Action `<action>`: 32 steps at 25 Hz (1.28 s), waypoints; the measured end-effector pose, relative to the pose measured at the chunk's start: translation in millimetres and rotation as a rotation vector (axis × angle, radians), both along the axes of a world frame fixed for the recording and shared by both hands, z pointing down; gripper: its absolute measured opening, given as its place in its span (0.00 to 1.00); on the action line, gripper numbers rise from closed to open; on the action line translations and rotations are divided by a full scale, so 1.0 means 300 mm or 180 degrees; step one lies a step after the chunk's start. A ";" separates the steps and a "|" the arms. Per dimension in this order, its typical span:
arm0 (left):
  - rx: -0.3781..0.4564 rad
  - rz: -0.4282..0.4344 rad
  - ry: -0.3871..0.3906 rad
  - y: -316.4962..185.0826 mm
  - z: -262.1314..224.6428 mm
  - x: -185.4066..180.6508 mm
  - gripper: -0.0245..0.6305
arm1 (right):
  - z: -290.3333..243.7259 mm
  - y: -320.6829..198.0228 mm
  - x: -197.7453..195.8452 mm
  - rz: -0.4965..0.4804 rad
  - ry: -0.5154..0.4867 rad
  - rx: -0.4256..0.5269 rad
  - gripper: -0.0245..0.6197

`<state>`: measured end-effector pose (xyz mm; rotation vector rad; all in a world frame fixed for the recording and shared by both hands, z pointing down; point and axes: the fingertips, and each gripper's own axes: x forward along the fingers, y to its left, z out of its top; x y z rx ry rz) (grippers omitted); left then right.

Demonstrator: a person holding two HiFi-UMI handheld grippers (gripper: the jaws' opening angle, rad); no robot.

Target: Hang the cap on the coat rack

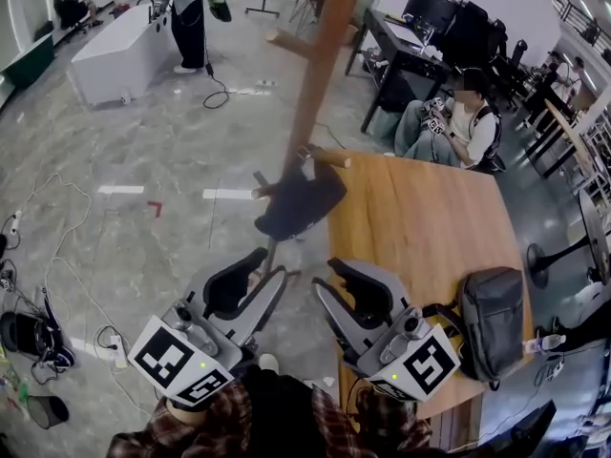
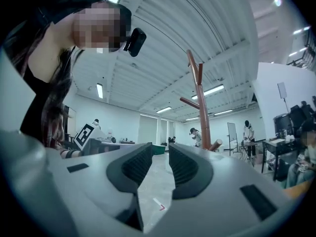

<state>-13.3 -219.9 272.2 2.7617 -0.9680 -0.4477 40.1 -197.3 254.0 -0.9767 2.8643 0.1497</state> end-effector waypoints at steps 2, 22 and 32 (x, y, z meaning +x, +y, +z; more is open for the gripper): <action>0.0074 0.0028 0.0007 0.028 -0.027 0.003 0.21 | -0.019 0.036 -0.026 -0.0112 -0.0050 0.0036 0.19; 0.0063 0.0070 -0.0300 0.101 -0.036 -0.029 0.07 | -0.032 0.085 -0.127 -0.0286 -0.0187 -0.0070 0.06; 0.0007 0.0144 -0.0283 0.109 -0.033 -0.019 0.05 | -0.002 0.078 -0.121 -0.0250 -0.0133 -0.0154 0.05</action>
